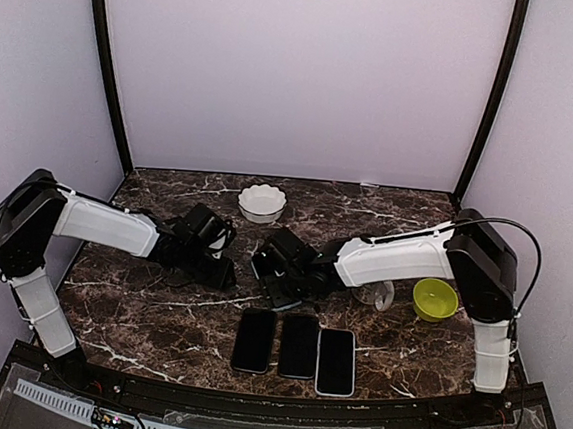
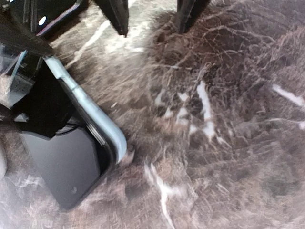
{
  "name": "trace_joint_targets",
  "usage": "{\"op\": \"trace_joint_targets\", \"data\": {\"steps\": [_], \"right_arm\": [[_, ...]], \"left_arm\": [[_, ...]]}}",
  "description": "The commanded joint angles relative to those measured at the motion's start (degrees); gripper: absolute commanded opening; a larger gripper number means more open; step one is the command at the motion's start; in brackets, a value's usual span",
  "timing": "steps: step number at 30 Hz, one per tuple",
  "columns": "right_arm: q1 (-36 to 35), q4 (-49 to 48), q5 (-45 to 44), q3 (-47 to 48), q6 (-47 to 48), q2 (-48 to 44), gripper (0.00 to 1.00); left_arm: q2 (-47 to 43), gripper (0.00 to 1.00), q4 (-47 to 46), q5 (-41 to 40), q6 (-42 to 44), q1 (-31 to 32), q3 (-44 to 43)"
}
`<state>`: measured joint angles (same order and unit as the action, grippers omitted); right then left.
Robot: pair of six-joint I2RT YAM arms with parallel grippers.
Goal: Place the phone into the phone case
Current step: Pick up the phone with the phone case at the center of the board, then pass from the right arm to the left
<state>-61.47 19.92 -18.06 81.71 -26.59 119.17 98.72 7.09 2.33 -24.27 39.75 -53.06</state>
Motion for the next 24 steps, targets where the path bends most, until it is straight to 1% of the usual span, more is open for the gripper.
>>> {"op": "trace_joint_targets", "data": {"steps": [1, 4, 5, 7, 8, 9, 12, 13, 14, 16, 17, 19, 23, 24], "right_arm": [[-0.58, -9.0, -3.87, -0.26, 2.35, -4.88, 0.21], [-0.66, -10.45, -5.08, -0.82, 2.99, -6.61, 0.18], [-0.72, -11.63, -5.52, -1.64, 3.11, -7.65, 0.18], [-0.9, -14.78, -6.6, -4.15, 3.18, -10.43, 0.16], [-1.05, -16.9, -7.23, -5.85, 3.22, -12.14, 0.16], [-1.33, -18.96, -8.04, -7.66, 3.34, -14.03, 0.16], [-3.08, -29.46, -9.12, -14.37, 6.72, -20.43, 0.16], [-4.0, -34.28, -9.72, -16.65, 8.27, -22.2, 0.16], [-4.83, -37.04, -10.4, -18.31, 9.65, -23.74, 0.16], [-6.38, -40.58, -11.98, -20.55, 11.52, -25.88, 0.16], [-7.03, -41.75, -12.85, -20.87, 12.42, -26.57, 0.16], [-8.53, -43.65, -14.3, -21.53, 14.43, -27.68, 0.16], [-11.38, -46.4, -16.12, -21.68, 18.61, -28.96, 0.15], [-11.99, -46.6, -16.33, -21.36, 19.73, -29.17, 0.15]], "left_arm": [[-6.78, 0.4, -5.56, 1.97, 0.56, -0.33, 2.54], [-9.79, 0.47, -11.85, 6.18, 0.62, -0.29, 4.76], [-10.57, 0.5, -13.29, 8.98, 0.49, -0.28, 5.96], [-13.3, 0.55, -18.37, 12.96, 0.41, -0.28, 8.01], [-15.47, 0.58, -21.56, 14.02, 0.47, -0.22, 8.74], [-16.53, 0.59, -22.85, 14.74, 0.35, -0.21, 9.99], [-21.89, 0.68, -26.73, 13.91, -0.27, -0.14, 12.07], [-23.61, 0.7, -27.28, 13.71, -1.07, -0.12, 12.6], [-24.25, 0.71, -28.6, 14.3, -1.58, -0.11, 12.74], [-25.55, 0.75, -31.93, 19.16, -3.22, 0.07, 12.95], [-26.13, 0.76, -33.89, 20.37, -3.74, 0.24, 12.71], [-27.01, 0.77, -34.34, 21.45, -2.97, 1.31, 11.58], [-28.52, 0.77, -33.15, 18.24, -1.91, 3.01, 9.64], [-28.59, 0.74, -32.82, 16.81, -2.18, 3.04, 9.11]]}}
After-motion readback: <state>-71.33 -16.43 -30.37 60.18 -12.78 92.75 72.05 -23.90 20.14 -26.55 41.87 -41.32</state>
